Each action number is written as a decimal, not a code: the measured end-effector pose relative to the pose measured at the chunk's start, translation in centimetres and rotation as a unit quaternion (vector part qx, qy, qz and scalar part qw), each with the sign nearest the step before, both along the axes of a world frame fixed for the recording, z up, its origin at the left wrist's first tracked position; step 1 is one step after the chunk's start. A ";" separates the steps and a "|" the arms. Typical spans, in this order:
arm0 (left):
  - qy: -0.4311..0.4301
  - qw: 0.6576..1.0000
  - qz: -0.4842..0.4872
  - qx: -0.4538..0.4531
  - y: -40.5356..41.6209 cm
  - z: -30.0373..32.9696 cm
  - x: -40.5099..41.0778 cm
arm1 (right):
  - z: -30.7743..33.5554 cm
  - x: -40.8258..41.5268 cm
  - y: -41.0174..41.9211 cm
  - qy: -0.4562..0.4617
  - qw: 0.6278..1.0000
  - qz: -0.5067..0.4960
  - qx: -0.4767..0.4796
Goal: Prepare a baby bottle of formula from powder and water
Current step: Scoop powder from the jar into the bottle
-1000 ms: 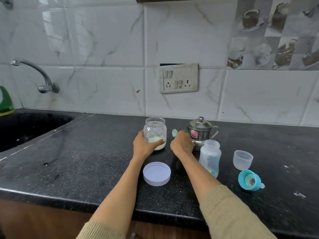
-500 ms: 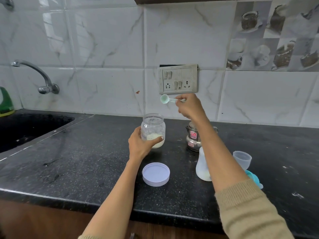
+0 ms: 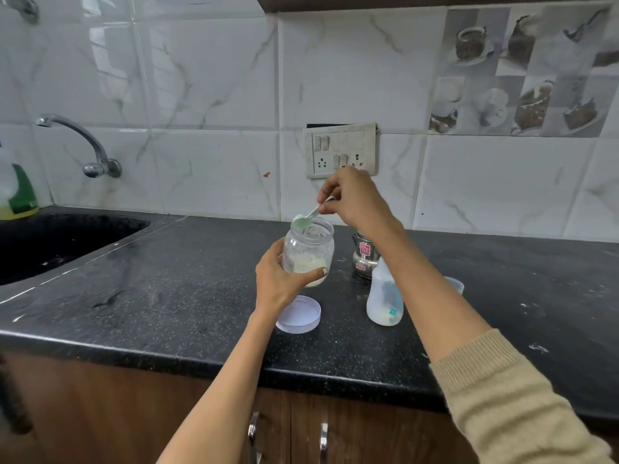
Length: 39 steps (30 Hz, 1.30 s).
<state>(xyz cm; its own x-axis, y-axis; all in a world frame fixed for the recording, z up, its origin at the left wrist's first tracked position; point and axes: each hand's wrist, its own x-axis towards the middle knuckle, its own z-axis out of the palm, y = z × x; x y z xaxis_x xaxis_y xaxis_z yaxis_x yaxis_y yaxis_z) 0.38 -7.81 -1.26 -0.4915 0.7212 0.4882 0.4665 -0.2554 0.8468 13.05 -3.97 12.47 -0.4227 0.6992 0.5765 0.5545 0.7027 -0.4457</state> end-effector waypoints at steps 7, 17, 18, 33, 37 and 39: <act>0.013 1.000 -0.008 0.019 -1.2 0.4 1.0 | -1.1 -0.1 -0.6 -0.126 0.992 -0.006 0.022; 0.030 0.999 -0.005 0.028 -1.9 0.1 1.3 | -2.4 -0.3 -0.8 -0.267 0.948 -0.042 0.169; 0.031 0.999 -0.002 0.030 -1.9 0.0 1.4 | -2.4 -0.3 -0.7 -0.274 0.946 -0.039 0.167; 0.067 0.997 0.024 0.026 -1.8 -0.1 1.7 | -1.7 0.1 1.1 -0.235 0.955 0.058 -0.172; 0.084 0.996 0.032 0.008 -1.7 0.2 1.7 | -2.0 0.6 1.5 -0.136 0.959 0.051 -0.243; 0.088 0.995 0.037 -0.004 -1.5 0.0 1.7 | -2.4 0.6 2.0 -0.080 0.954 0.034 -0.286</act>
